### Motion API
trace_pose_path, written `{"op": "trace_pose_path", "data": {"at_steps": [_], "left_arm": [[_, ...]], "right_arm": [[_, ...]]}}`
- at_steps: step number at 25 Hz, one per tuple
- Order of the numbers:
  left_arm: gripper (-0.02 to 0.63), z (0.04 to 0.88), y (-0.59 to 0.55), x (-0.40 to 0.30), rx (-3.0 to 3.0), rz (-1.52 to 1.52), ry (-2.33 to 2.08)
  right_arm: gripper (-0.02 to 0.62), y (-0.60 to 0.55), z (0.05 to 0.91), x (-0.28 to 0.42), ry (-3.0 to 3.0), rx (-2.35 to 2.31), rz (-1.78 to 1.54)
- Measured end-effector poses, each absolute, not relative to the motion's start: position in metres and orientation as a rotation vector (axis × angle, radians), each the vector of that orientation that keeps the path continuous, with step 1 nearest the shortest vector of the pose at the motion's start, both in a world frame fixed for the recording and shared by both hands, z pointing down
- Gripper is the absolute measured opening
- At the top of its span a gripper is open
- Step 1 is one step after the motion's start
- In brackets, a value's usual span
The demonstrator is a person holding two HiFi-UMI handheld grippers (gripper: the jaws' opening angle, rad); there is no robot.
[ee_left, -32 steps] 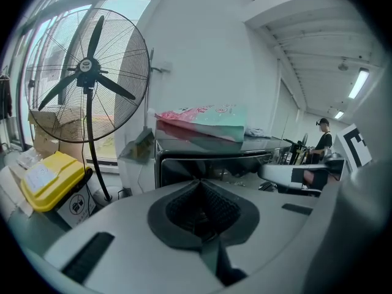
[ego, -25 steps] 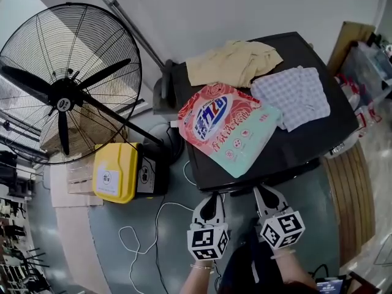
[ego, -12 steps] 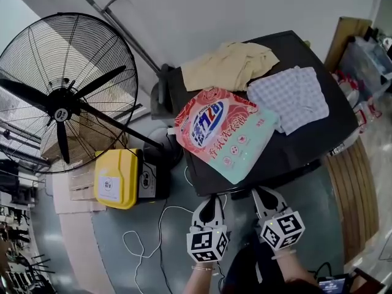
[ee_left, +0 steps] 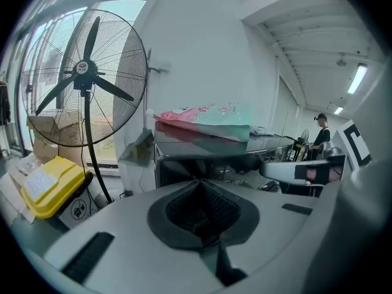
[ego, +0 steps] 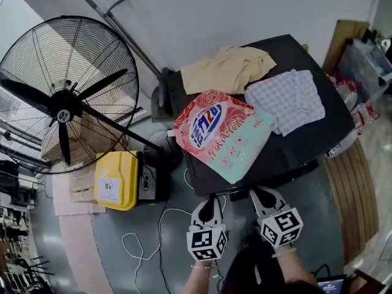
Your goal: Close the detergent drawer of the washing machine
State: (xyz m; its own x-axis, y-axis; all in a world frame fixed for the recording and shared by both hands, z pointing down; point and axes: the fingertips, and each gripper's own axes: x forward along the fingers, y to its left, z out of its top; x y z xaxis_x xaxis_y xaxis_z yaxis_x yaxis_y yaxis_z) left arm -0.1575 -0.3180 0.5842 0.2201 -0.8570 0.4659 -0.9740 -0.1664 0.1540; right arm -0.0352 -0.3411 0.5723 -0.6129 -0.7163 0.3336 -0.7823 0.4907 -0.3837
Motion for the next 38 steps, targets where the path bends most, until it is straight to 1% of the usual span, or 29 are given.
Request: {"op": "trace_pose_path", "data": {"at_steps": [11,17,28,38], "left_arm": [[0.015,0.585,-0.318,-0.157,2.097,0.430,-1.685],[0.015,0.572,-0.315,-0.158,2.115,0.430,-1.700],[0.015,0.514,-0.306,-0.157,2.203,0.374,-1.756],[0.015,0.456,-0.268,-0.162,2.244,0.279,-1.836]], "right_arm": [[0.025,-0.341,0.571,-0.033,-2.554,1.312,0.718],[0.025,-0.335,0.561,-0.027,-2.545,1.328,0.685],[0.025,-0.321,0.504,-0.024,-2.596,1.356,0.530],[0.025,-0.289,0.446,-0.019,-2.617,1.415,0.377]]}}
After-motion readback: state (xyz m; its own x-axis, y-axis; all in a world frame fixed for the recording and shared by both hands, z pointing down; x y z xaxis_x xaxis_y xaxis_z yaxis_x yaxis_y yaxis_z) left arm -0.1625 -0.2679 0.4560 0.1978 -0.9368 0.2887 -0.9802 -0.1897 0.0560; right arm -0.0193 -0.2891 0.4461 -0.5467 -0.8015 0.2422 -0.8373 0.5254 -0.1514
